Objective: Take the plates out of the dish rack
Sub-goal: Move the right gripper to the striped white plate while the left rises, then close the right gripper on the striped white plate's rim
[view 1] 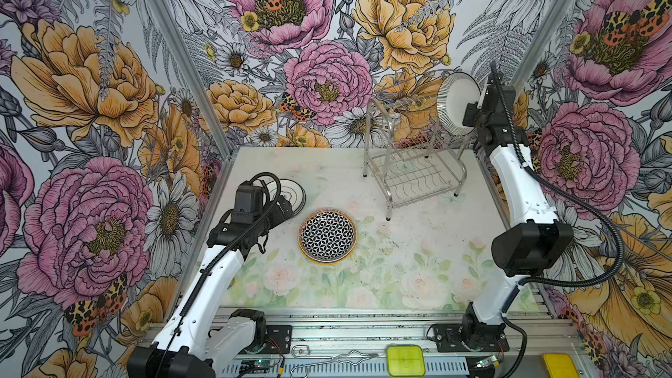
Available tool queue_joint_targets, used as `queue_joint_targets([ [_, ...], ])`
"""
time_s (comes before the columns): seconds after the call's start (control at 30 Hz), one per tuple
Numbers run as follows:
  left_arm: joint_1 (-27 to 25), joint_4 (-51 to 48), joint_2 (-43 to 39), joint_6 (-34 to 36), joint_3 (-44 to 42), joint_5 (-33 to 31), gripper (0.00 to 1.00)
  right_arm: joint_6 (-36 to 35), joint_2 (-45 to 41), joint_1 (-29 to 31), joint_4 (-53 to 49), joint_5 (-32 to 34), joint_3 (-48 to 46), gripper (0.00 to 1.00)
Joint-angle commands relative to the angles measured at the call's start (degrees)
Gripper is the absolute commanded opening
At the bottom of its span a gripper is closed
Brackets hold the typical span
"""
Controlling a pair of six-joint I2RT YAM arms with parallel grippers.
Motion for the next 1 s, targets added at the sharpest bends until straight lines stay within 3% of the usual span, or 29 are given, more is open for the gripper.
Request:
queue_joint_targets([
  [0.0, 0.6, 0.4, -0.8, -0.1, 1.4, 0.9, 0.99, 2.3, 0.9, -0.2, 1.9, 0.3, -0.1, 0.15],
  [0.4, 1.4, -0.3, 0.4, 0.1, 1.3, 0.5, 0.99, 1.5, -0.6, 0.5, 3.6, 1.1, -0.5, 0.0],
  [0.8, 1.6, -2.1, 1.6, -2.2, 1.9, 1.1, 0.99, 0.5, -7.3, 2.2, 14.9, 9.9, -6.7, 0.0],
  [0.97, 1.4, -2.1, -0.4, -4.5, 0.8, -3.5, 0.99, 0.4, -8.5, 2.2, 17.5, 12.7, -6.1, 0.0],
])
